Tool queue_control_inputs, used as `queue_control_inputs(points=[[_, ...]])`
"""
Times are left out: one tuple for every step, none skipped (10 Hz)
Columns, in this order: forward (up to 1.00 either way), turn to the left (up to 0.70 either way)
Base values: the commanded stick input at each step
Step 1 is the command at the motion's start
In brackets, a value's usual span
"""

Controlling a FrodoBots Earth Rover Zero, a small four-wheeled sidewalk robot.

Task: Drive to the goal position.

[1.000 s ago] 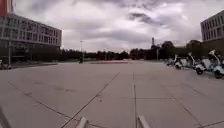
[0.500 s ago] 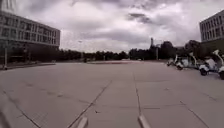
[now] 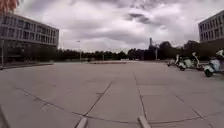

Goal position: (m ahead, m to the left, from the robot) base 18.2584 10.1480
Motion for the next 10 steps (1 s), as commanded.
queue_control_inputs(points=[[0.7,0.01],[0.7,0.01],[0.7,0.01],[0.7,0.01],[0.7,0.01],[0.7,0.01],[0.7,0.01],[0.7,0.01],[0.7,0.01],[0.7,0.01]])
